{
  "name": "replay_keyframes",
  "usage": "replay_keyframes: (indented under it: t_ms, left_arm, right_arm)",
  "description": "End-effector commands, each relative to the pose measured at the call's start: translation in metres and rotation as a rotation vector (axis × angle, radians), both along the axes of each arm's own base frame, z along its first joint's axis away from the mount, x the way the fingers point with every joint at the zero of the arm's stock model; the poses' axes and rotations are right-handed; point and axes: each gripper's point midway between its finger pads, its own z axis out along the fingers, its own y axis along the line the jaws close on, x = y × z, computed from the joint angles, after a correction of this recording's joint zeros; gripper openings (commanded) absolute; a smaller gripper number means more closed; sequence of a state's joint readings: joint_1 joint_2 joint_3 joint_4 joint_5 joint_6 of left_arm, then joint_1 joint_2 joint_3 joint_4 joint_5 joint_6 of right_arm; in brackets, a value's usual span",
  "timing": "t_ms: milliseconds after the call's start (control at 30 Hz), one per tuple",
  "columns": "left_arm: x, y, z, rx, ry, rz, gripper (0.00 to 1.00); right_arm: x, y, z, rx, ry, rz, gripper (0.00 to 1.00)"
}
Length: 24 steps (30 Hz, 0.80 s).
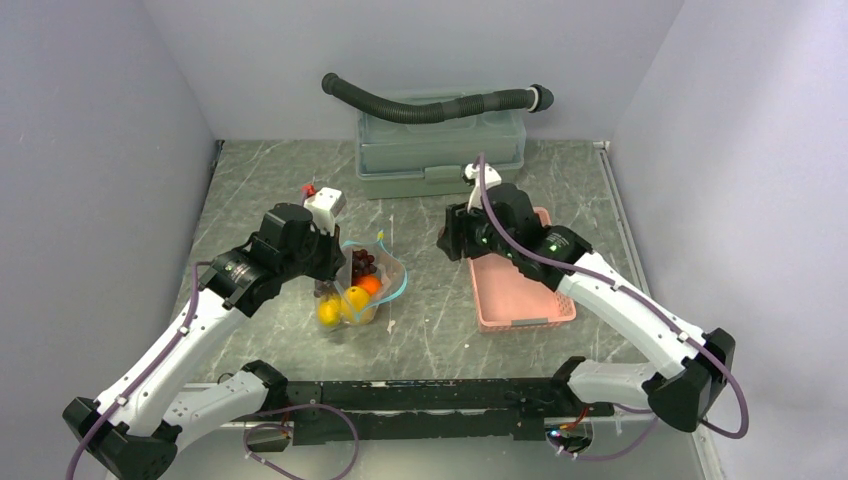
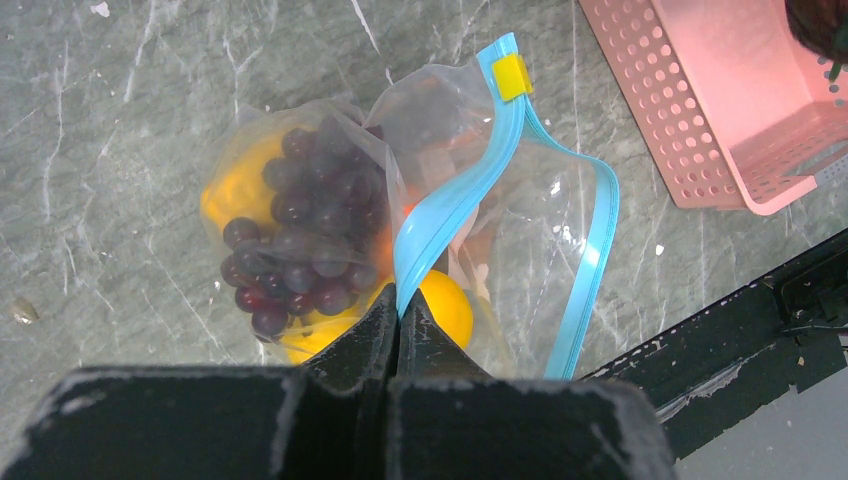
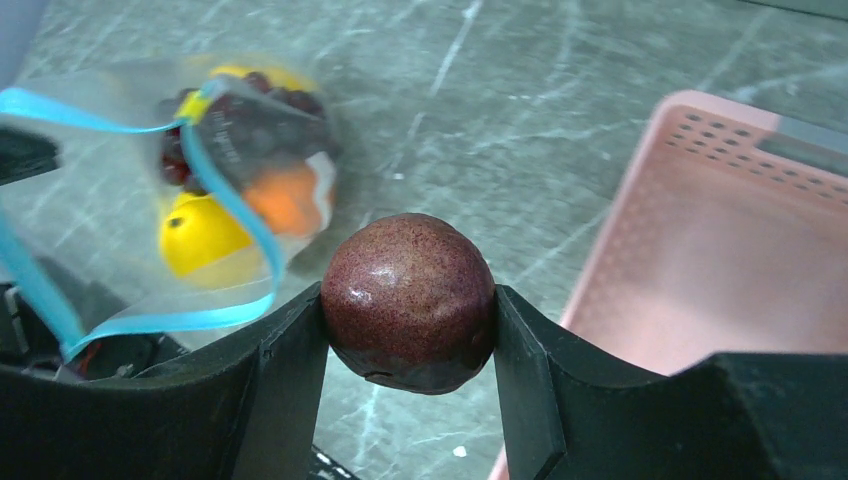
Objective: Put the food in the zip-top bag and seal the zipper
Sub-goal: Place the fake fruit in the zipper food storage bag.
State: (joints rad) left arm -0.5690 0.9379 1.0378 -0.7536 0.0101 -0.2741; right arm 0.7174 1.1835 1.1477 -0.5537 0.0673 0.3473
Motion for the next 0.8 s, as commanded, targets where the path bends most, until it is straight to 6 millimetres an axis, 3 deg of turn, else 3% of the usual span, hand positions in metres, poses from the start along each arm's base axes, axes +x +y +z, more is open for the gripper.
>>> replay_keyframes:
  t_ms: [0, 267, 767]
  left_arm:
    - [0.001, 0.001, 0.001, 0.012, -0.017, -0.006, 0.00]
    - [0.001, 0.001, 0.001, 0.013, -0.015, -0.006, 0.00]
    - [0.001, 0.001, 0.002, 0.012, -0.019, -0.008, 0.00]
  right_arm:
    - [-0.011, 0.034, 0.046, 0.117, -0.091, 0.118, 0.39]
    - [-0.039, 0.081, 0.056, 0.163, -0.087, 0.284, 0.39]
    - [-0.058, 0.140, 0.031, 0.075, -0.057, 0.401, 0.41]
